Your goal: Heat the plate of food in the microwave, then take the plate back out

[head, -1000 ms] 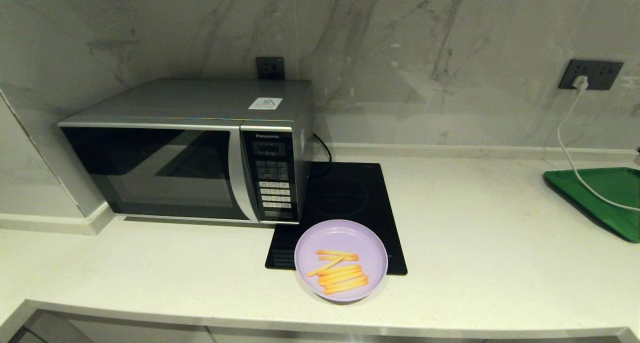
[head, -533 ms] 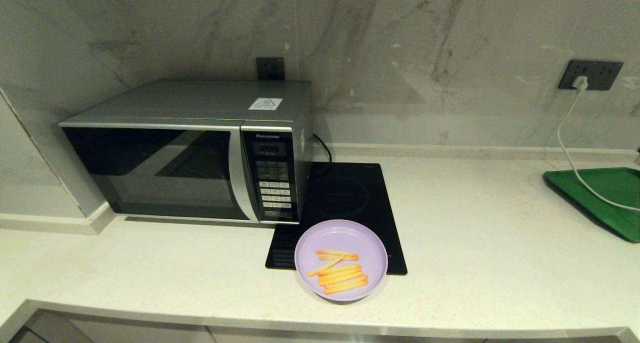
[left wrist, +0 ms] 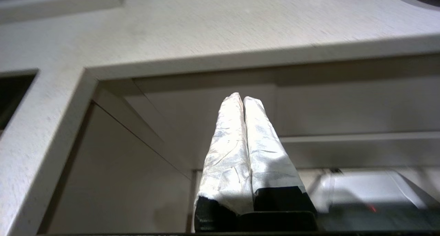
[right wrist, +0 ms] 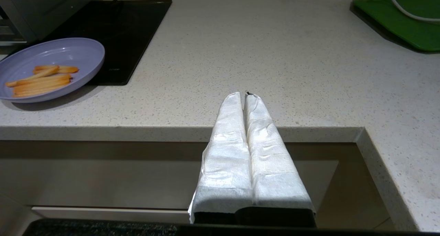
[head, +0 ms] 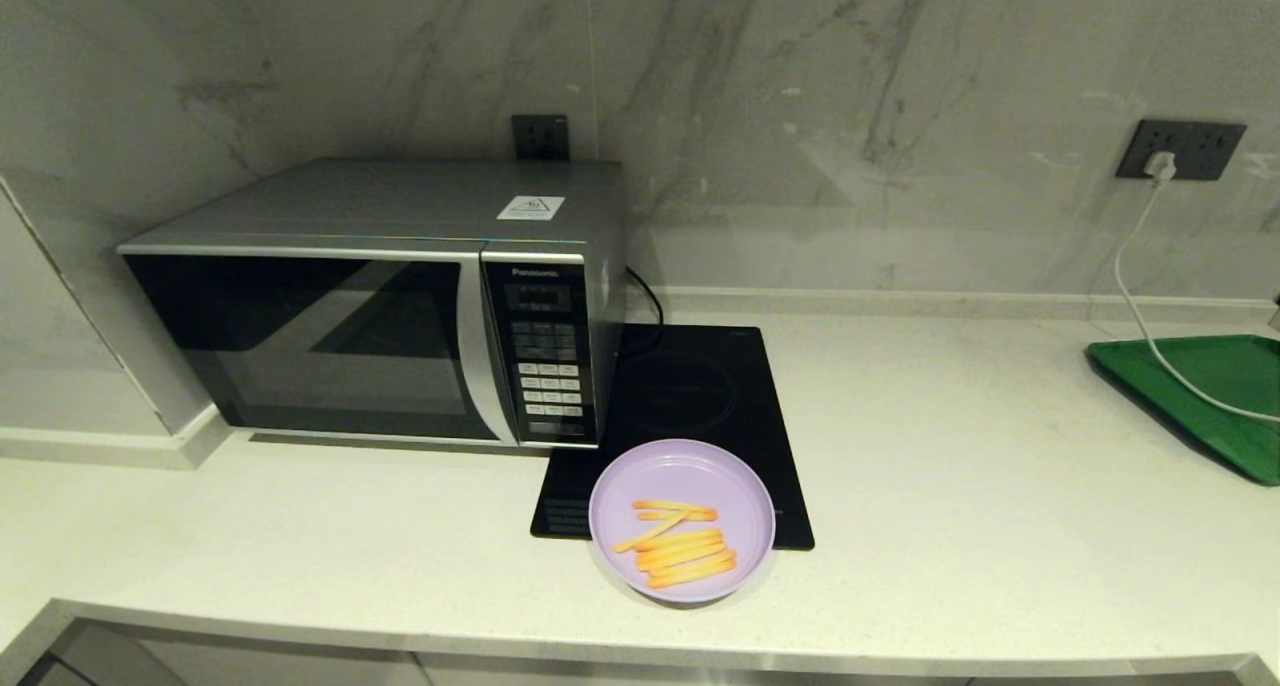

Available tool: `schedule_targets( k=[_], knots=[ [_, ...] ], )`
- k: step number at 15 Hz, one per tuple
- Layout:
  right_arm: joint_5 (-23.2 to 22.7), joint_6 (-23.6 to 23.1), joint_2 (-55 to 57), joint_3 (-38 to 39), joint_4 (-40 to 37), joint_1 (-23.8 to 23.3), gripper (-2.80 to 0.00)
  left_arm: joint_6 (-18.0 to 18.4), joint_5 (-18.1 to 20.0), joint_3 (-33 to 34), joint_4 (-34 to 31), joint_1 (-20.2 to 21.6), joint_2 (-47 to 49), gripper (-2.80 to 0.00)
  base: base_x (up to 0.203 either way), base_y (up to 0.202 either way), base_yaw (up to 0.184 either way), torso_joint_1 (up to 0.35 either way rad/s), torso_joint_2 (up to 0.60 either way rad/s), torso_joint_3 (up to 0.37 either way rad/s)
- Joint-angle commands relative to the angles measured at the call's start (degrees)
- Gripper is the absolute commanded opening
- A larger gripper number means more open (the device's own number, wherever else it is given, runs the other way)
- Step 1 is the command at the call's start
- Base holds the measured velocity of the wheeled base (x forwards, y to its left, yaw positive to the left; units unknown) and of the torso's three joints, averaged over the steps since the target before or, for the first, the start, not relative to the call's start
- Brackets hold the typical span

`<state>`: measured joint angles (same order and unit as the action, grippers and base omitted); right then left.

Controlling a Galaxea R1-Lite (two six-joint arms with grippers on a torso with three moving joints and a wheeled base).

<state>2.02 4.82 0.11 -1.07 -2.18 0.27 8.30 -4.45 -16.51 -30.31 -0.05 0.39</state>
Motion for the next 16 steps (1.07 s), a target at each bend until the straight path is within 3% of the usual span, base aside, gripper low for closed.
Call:
schedule_targets(
  k=[1,2,3,5,6,12,16],
  knots=[
    [0.0,0.0,0.0,0.0,0.0,0.0,-2.8,0.1,-1.4,12.0,31.5,0.0,-0.4,-2.8,0.0,0.0,0.0,0.0,0.0,0.0],
    [0.0,0.0,0.0,-0.1,0.0,0.0,-2.8,-0.9,-0.3,13.7,38.2,0.0,-0.4,-2.8,0.0,0.0,0.0,0.0,0.0,0.0],
    [0.0,0.0,0.0,0.0,0.0,0.0,-2.8,-2.8,1.0,14.6,40.1,0.0,-0.4,-2.8,0.0,0.0,0.0,0.0,0.0,0.0],
    [0.1,0.0,0.0,0.0,0.0,0.0,-2.8,-5.5,3.2,15.6,31.5,0.0,-0.4,-2.8,0.0,0.0,0.0,0.0,0.0,0.0],
    [0.0,0.0,0.0,-0.1,0.0,0.0,-2.8,-5.0,4.1,15.9,29.4,0.0,-0.4,-2.8,0.0,0.0,0.0,0.0,0.0,0.0],
    [0.0,0.0,0.0,0.0,0.0,0.0,-2.8,-5.4,4.4,16.2,29.9,0.0,-0.4,-2.8,0.0,0.0,0.0,0.0,0.0,0.0],
    [0.0,0.0,0.0,0.0,0.0,0.0,-2.8,-10.3,3.8,16.2,29.9,0.0,-0.4,-2.8,0.0,0.0,0.0,0.0,0.0,0.0]
  ],
)
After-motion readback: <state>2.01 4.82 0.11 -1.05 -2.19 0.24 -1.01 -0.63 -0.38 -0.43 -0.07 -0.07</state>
